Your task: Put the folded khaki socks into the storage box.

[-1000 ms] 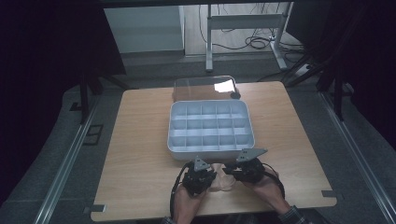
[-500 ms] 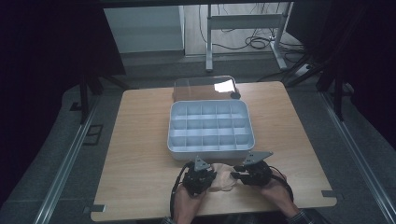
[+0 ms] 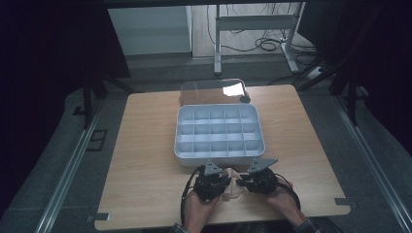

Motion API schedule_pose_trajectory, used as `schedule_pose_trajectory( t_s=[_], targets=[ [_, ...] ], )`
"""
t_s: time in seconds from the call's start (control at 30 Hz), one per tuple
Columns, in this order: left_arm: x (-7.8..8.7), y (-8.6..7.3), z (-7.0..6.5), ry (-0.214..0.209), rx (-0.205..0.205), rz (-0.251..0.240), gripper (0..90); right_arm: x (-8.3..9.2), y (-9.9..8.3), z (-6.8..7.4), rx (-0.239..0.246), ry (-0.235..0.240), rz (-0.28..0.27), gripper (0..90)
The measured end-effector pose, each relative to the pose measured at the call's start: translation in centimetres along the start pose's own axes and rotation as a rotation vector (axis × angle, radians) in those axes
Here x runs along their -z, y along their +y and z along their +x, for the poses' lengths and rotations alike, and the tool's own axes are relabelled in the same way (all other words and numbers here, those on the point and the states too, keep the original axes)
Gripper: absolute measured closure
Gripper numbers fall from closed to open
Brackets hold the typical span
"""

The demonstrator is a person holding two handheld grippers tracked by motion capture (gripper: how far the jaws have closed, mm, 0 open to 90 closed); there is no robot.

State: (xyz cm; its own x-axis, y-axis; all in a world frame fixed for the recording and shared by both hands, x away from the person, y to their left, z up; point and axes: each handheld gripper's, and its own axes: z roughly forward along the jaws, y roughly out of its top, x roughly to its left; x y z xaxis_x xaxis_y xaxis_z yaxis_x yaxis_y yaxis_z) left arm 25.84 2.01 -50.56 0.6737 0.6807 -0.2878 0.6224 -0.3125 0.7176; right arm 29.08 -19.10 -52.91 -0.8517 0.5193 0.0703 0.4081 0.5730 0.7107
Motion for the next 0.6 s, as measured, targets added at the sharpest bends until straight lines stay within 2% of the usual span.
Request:
schedule_pose_trajectory(
  t_s=[0.17, 0.37, 0.43, 0.6],
  targets=[
    [-0.5, 0.0, 0.0, -0.05, 0.024, -0.003, 75.3, -0.3, 0.2, 0.0, 0.002, 0.016, -0.004, 73.1],
    [-0.9, -0.2, 0.1, -0.036, 0.026, 0.018, 76.3, 0.2, 0.3, -0.5, 0.011, 0.045, -0.017, 65.6],
    [-0.9, -0.2, 0.1, -0.036, 0.028, 0.018, 76.5, 0.8, 0.4, -0.7, 0.023, 0.038, -0.027, 65.1],
    [-1.0, -0.2, 0.1, -0.032, 0.026, 0.02, 76.6, 2.4, 0.4, -1.3, 0.02, 0.004, -0.05, 64.8]
  ],
)
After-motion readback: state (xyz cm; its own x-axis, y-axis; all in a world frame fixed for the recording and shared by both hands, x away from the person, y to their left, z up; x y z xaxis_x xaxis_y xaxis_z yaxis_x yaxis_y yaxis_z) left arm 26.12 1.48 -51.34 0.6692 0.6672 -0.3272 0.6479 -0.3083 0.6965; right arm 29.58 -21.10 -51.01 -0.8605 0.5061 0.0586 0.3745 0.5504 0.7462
